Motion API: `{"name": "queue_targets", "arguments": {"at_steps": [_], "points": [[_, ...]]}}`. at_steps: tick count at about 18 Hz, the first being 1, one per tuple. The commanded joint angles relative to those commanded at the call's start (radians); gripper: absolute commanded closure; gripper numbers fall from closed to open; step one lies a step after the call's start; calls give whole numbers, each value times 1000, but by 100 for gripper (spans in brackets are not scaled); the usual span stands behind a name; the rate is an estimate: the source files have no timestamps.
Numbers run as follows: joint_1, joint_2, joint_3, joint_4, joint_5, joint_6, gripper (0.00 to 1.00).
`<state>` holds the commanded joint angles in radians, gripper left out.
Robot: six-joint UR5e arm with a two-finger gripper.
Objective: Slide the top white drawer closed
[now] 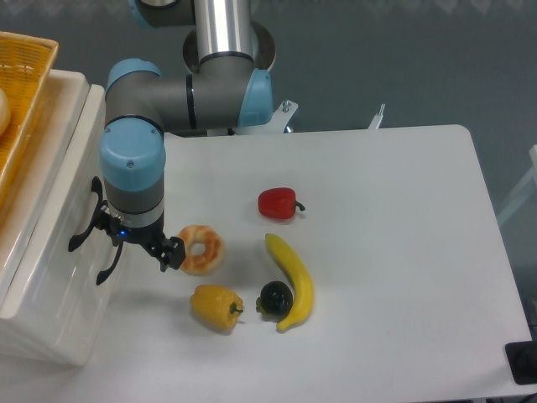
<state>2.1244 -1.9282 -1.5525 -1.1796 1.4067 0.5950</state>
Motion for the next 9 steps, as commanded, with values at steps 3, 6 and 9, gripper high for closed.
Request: {"name": "queue_targets", "arguments": {"at_steps": [3, 6, 9], "points": [[49, 5, 32, 0, 0, 19, 0], [90, 6, 67, -2, 5, 110, 0], [147, 28, 75, -2, 23, 334, 0]]}}
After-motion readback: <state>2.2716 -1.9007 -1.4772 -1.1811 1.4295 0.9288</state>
